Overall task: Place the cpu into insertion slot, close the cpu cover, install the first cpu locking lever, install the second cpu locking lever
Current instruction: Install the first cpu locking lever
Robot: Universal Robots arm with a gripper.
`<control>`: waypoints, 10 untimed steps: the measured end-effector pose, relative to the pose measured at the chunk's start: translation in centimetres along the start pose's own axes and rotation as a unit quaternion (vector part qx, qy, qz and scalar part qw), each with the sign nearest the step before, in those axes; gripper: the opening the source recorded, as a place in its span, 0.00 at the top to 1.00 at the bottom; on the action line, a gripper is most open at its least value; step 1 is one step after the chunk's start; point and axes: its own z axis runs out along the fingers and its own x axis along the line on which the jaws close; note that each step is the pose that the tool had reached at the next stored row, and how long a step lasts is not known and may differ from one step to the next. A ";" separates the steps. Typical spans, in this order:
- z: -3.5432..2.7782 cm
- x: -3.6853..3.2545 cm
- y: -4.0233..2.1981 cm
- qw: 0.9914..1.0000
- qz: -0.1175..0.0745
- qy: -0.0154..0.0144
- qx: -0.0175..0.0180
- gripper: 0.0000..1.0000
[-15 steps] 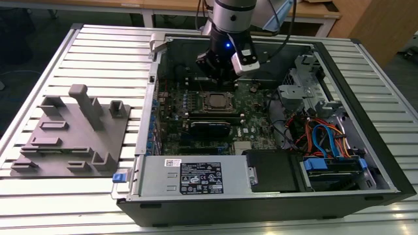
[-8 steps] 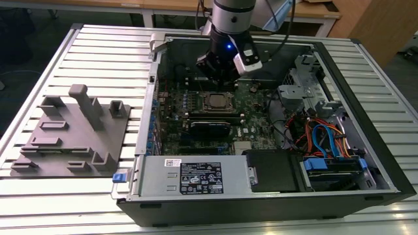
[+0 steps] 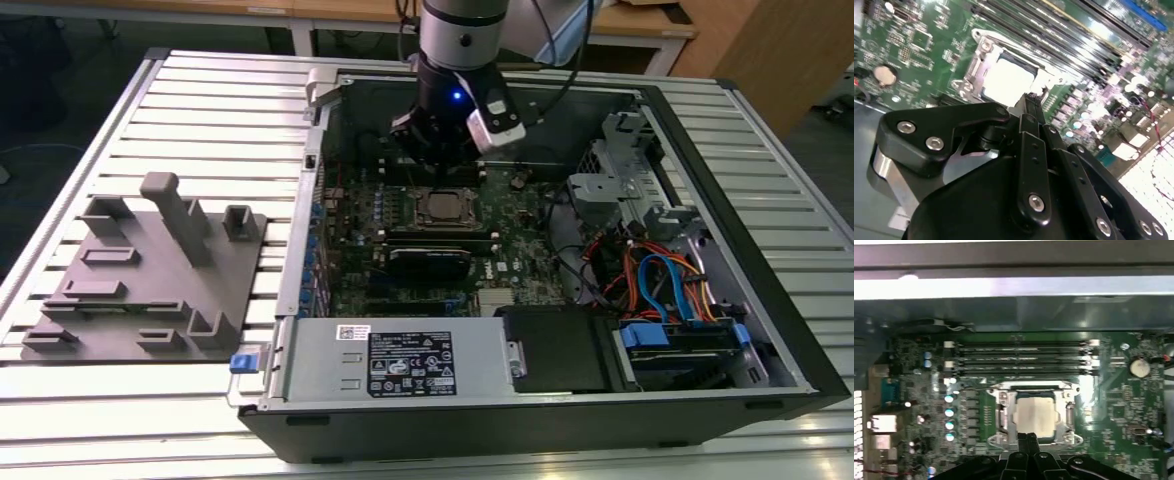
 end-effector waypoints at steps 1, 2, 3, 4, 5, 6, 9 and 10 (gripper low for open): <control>0.01 0.22 -0.01 1.000 -0.001 0.000 0.000 0.89; 0.01 0.40 -0.01 1.000 -0.002 0.000 0.000 0.89; 0.01 0.55 -0.02 1.000 -0.002 0.000 0.000 0.89; 0.01 0.71 -0.02 1.000 -0.003 -0.001 0.000 0.89; 0.01 0.90 -0.03 1.000 -0.003 -0.002 0.000 0.89; 0.02 1.16 -0.04 1.000 -0.003 -0.003 0.000 0.89; 0.05 2.01 -0.06 1.000 -0.003 -0.004 0.000 0.89; 0.07 2.30 -0.07 1.000 -0.003 -0.004 0.000 0.89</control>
